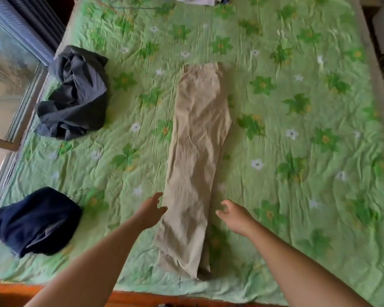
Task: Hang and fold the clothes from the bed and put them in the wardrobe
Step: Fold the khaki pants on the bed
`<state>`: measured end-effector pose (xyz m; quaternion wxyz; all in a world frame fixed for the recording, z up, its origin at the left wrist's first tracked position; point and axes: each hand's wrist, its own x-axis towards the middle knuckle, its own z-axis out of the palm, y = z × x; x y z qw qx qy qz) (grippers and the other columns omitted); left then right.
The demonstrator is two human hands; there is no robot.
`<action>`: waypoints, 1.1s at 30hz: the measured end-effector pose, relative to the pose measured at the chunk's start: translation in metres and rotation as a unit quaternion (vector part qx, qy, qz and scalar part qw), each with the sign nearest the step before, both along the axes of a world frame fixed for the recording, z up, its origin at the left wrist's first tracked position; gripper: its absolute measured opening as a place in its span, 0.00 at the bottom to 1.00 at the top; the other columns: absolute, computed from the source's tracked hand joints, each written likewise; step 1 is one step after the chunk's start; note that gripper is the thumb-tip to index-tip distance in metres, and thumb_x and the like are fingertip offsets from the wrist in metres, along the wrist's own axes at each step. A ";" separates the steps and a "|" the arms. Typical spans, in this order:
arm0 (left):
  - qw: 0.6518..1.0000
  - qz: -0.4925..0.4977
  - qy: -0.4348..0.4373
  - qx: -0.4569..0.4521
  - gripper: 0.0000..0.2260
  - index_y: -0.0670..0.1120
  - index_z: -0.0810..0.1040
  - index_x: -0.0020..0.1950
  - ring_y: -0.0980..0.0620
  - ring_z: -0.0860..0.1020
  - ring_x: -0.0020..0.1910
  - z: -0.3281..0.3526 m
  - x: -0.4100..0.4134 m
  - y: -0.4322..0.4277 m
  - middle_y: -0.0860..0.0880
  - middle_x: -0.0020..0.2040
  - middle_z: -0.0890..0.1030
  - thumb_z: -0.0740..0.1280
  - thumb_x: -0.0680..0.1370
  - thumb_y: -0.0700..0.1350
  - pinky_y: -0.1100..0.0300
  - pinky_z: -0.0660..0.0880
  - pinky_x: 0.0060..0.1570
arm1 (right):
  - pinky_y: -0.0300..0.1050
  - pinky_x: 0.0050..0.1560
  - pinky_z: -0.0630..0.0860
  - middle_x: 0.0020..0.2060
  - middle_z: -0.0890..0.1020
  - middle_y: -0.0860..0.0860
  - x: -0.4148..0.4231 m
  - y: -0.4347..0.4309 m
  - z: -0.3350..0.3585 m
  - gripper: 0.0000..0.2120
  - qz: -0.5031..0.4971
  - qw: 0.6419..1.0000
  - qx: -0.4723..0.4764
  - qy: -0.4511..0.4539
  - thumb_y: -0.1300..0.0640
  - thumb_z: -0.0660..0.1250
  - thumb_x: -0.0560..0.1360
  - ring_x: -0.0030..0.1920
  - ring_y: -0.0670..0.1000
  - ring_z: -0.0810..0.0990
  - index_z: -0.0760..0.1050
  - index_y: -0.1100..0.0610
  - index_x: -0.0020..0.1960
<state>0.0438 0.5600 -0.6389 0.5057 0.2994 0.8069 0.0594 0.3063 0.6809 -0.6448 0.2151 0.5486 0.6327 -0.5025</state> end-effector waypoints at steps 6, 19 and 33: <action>0.991 0.116 -0.070 -0.023 0.26 0.38 0.63 0.76 0.41 0.78 0.50 -0.073 0.021 -0.066 0.36 0.63 0.73 0.66 0.80 0.31 0.59 0.77 0.39 | 0.46 0.46 0.76 0.53 0.82 0.52 0.008 -0.095 -0.081 0.19 -0.107 0.990 -0.087 0.015 0.42 0.68 0.78 0.51 0.52 0.82 0.74 0.52 0.63; 0.968 0.201 -0.129 0.076 0.13 0.48 0.72 0.53 0.49 0.82 0.46 -0.126 0.039 -0.140 0.46 0.49 0.81 0.73 0.74 0.39 0.56 0.80 0.43 | 0.54 0.60 0.79 0.60 0.79 0.51 0.002 -0.188 -0.125 0.18 -0.201 0.978 -0.057 0.020 0.42 0.72 0.74 0.56 0.52 0.81 0.80 0.55 0.55; 0.930 0.232 -0.280 0.058 0.12 0.39 0.80 0.60 0.43 0.85 0.53 -0.104 0.072 -0.185 0.43 0.53 0.86 0.69 0.80 0.43 0.52 0.82 0.52 | 0.45 0.45 0.81 0.50 0.87 0.55 0.042 -0.227 -0.110 0.12 -0.410 0.869 -0.207 0.184 0.55 0.70 0.79 0.49 0.52 0.87 0.79 0.59 0.60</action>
